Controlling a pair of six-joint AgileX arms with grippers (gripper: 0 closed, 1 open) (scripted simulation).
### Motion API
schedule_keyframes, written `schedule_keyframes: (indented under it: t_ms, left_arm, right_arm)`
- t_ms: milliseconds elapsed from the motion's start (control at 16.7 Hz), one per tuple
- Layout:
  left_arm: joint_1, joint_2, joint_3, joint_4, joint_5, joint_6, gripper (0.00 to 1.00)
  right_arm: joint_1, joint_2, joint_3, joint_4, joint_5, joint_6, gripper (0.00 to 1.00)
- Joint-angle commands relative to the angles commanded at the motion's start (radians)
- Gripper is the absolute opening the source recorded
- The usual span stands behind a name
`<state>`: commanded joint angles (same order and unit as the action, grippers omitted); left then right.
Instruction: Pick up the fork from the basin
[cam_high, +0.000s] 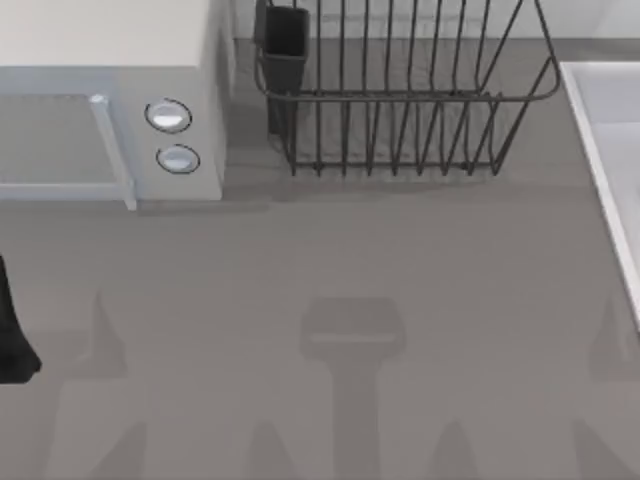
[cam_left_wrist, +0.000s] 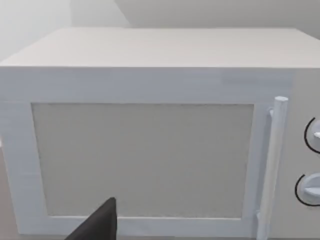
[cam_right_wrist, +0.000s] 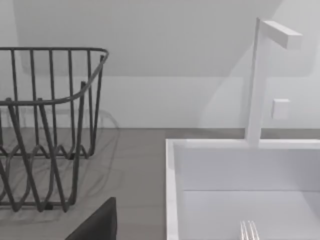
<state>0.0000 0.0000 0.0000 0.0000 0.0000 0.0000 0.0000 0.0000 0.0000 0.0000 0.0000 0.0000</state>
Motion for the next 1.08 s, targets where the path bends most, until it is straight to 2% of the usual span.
schedule_keyframes:
  t_ms: [660,840,1080]
  left_arm:
    - [0.000,0.000,0.000,0.000,0.000,0.000,1.00]
    - [0.000,0.000,0.000,0.000,0.000,0.000,1.00]
    - [0.000,0.000,0.000,0.000,0.000,0.000,1.00]
  right_arm:
    - [-0.002,0.028,0.025,-0.015,0.000,-0.002,1.00]
    - [-0.011,0.143,0.129,-0.076,0.000,-0.011,1.00]
    - [-0.032,0.414,0.370,-0.220,0.000,-0.031,1.00]
